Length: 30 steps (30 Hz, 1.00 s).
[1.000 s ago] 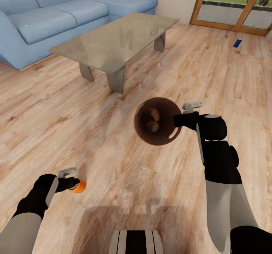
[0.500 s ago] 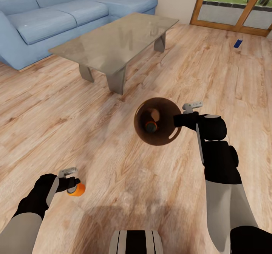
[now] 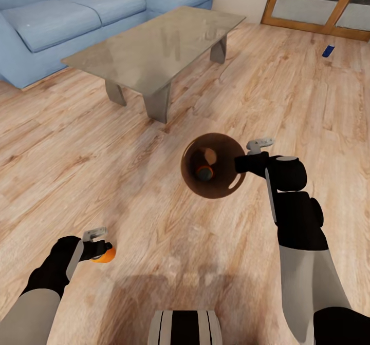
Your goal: Put the three can of soda from the living room inside the tash can in the kitchen.
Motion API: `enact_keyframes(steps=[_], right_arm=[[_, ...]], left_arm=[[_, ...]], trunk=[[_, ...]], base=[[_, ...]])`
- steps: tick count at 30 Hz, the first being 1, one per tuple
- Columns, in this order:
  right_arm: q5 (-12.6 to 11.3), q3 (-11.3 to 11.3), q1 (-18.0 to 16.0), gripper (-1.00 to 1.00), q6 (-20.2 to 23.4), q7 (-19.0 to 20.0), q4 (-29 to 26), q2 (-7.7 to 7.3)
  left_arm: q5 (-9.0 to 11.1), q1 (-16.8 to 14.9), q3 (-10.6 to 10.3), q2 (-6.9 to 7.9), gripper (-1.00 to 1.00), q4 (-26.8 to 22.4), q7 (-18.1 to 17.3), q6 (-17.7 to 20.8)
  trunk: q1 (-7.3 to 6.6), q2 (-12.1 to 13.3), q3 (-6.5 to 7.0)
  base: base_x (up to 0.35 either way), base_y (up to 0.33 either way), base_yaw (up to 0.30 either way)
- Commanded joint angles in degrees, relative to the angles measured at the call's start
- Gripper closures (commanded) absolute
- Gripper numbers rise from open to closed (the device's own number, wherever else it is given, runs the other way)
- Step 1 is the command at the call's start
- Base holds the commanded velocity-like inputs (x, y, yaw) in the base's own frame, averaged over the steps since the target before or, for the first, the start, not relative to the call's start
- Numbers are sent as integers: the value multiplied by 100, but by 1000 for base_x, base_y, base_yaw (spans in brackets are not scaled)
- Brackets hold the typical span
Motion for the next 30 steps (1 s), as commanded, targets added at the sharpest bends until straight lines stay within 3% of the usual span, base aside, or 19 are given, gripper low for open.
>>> enact_keyframes(steps=[1,17,22,30], right_arm=[[-92,4,-7,100,9,30,-5,1],[-94,18,-5,100,9,32,-5,6],[-98,24,4,100,9,36,-5,1],[-98,35,13,100,9,31,-5,-8]], left_arm=[[-1,0,-6,-3,-100,0,1,0],[7,0,-26,-14,-100,-6,-2,-9],[8,0,-26,-17,-100,-8,0,-9],[8,0,-26,-24,-100,-8,-2,-1]], trunk=[[-1,0,1],[-1,0,1],[12,-7,-110],[12,-7,-110]], base=[[0,0,0],[0,0,0],[0,0,0],[0,0,0]])
